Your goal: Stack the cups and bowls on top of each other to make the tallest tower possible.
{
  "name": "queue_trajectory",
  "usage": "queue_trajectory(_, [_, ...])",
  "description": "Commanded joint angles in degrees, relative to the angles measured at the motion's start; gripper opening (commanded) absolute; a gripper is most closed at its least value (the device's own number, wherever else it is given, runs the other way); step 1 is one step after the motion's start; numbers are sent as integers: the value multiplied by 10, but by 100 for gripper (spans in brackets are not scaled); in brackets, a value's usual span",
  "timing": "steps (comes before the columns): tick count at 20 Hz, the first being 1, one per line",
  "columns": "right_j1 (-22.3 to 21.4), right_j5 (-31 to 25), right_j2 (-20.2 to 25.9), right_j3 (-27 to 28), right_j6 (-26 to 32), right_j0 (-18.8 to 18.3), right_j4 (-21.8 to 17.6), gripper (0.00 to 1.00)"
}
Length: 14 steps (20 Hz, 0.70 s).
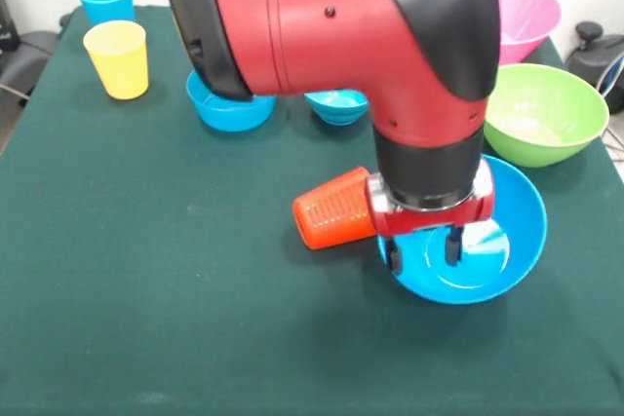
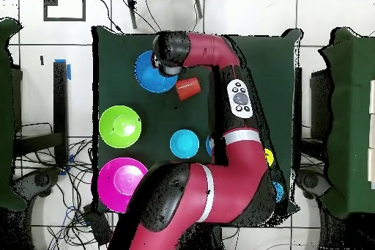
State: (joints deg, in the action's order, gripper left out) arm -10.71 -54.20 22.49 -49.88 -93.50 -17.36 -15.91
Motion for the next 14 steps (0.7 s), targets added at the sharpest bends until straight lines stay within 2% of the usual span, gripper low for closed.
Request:
queue_trajectory(1, [57, 36, 7, 18, -27, -7, 0, 100])
queue_trajectory(8, [50, 70, 16, -20, 0, -32, 4, 100])
queue_trajectory(14, [22, 113, 5, -87, -13, -40, -3, 100])
